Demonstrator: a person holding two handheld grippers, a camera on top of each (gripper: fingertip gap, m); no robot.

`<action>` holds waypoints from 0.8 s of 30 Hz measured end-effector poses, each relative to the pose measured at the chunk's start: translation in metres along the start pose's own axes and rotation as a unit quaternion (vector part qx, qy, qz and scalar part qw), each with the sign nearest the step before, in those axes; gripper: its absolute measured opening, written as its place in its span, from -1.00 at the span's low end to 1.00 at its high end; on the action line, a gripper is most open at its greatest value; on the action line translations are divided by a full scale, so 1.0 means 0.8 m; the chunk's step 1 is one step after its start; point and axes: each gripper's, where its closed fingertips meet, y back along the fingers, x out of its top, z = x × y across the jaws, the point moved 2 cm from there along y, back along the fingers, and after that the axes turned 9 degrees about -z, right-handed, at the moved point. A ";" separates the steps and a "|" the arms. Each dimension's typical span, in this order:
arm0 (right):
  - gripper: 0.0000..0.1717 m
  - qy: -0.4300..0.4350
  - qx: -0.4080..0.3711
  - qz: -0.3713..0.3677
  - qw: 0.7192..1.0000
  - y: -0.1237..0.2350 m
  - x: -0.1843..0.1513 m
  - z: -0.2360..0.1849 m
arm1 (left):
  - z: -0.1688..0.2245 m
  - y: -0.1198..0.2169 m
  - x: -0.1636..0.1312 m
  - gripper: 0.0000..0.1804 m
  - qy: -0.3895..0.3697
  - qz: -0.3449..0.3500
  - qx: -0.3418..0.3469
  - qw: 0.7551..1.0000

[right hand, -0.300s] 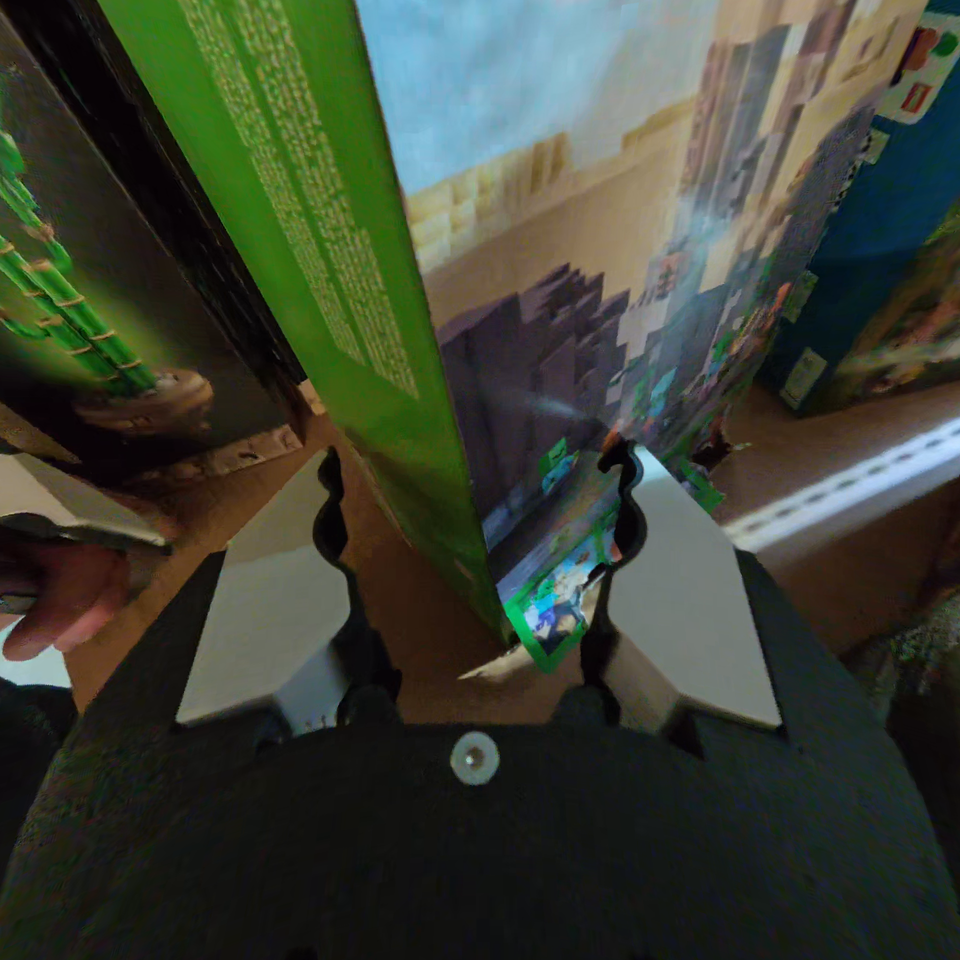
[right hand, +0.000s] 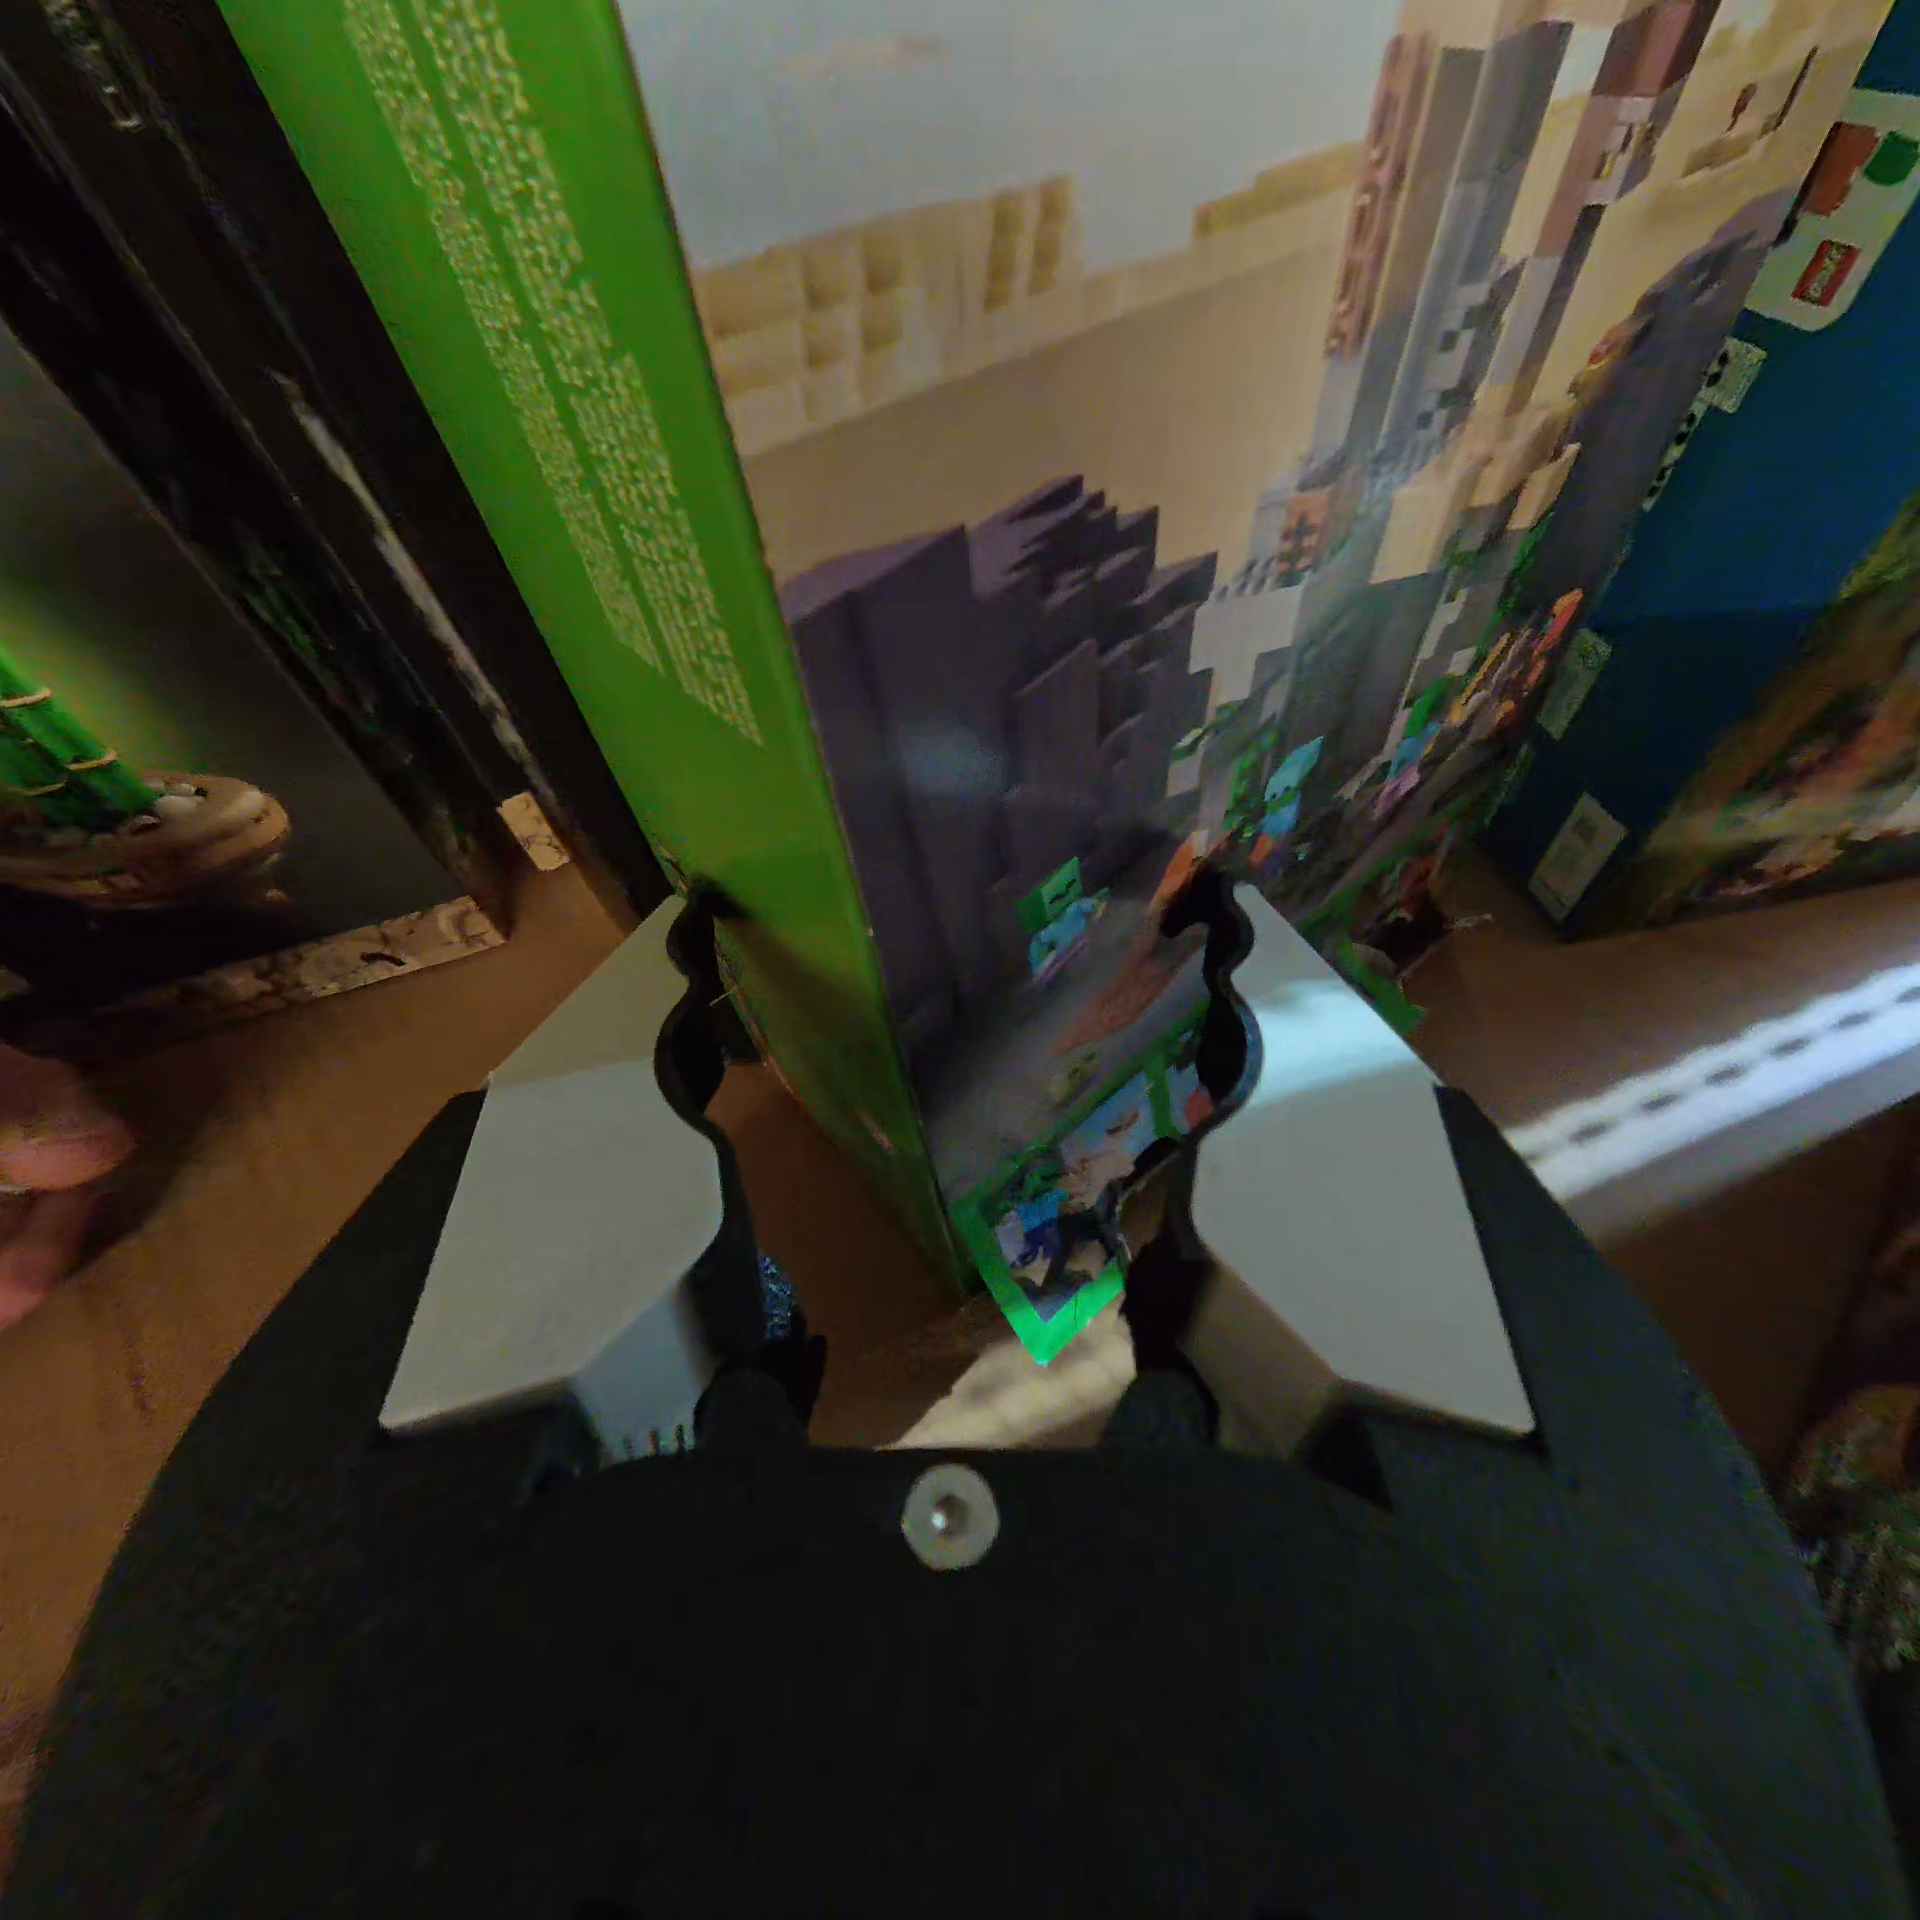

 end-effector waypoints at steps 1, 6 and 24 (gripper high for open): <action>0.08 0.000 0.002 -0.001 1.000 -0.003 0.002 0.002 | 0.001 0.000 0.001 -0.21 -0.005 0.003 -0.002 1.000; 0.07 0.008 0.014 -0.008 1.000 -0.018 0.010 0.017 | 0.003 -0.001 0.004 -0.23 -0.025 0.018 -0.006 1.000; 0.09 0.007 0.029 -0.021 0.999 -0.056 0.033 0.051 | -0.001 -0.002 0.006 -0.29 -0.015 0.023 -0.012 1.000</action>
